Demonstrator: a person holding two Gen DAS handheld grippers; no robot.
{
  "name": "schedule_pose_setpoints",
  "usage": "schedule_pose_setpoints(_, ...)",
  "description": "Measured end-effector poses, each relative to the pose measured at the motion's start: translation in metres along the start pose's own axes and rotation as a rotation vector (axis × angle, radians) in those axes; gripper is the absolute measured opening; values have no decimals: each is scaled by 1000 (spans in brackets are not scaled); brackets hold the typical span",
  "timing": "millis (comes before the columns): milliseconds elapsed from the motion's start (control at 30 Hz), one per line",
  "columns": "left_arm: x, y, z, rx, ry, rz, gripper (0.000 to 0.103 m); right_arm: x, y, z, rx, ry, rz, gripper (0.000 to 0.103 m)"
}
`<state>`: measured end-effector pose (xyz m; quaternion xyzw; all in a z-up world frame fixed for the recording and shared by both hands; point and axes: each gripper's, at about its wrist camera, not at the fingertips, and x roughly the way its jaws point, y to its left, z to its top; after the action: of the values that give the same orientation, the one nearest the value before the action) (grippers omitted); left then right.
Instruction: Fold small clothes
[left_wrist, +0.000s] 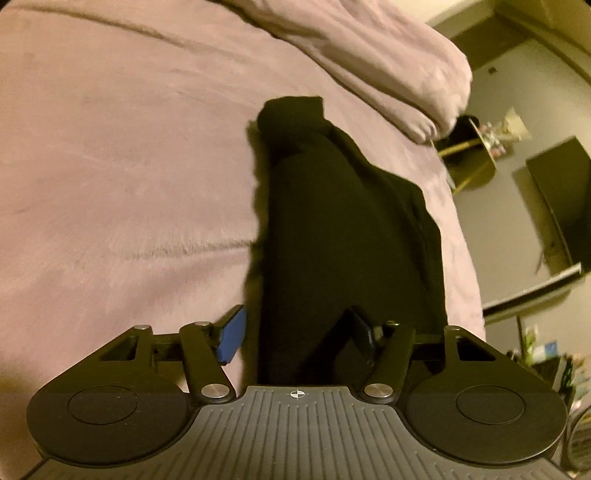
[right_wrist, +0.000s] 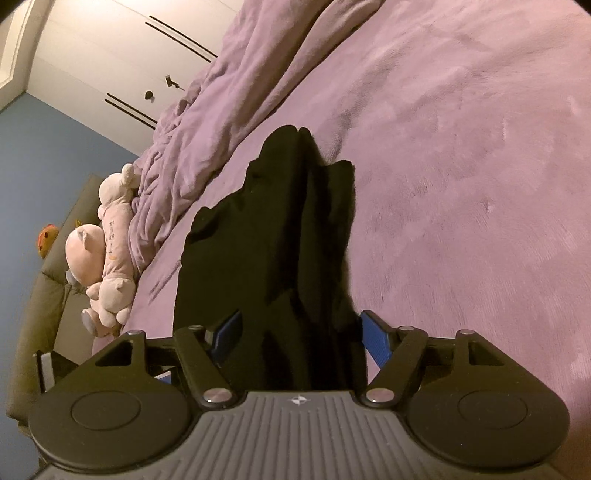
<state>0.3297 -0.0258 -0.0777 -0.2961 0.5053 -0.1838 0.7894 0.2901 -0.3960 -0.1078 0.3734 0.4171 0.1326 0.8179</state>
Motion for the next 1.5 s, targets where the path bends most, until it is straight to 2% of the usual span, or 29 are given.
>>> schedule_pose_setpoints(67,3,-2,5,-3,-3,10,62,2,0,3,3,-3,3,71)
schedule_pose_setpoints(267,10,-16,12,76,-3,63,62,9,-6,10,29,-18,37,71)
schedule_pose_setpoints(433,17,-19,16,95,7,61,59,18,-9,17,56,-22,71,69)
schedule_pose_setpoints(600,21,-17,20,102,19,49,58,27,-11,22,60,-10,97,62)
schedule_pose_setpoints(833,24,-10,24,79,20,20,53,40,-15,27,72,5,124,46)
schedule_pose_setpoints(967,28,-8,25,83,19,2,41,48,-18,28,78,12,125,31)
schedule_pose_setpoints(1067,26,-5,26,76,19,-21,33,50,-15,28,61,14,109,28)
schedule_pose_setpoints(1133,21,-6,27,68,15,-45,30,49,-12,28,64,15,106,26)
schedule_pose_setpoints(1300,-9,-20,30,107,-14,-74,29,42,-2,26,132,24,192,24)
schedule_pose_setpoints(1500,-75,-2,13,161,-38,-25,29,45,39,4,60,120,242,24)
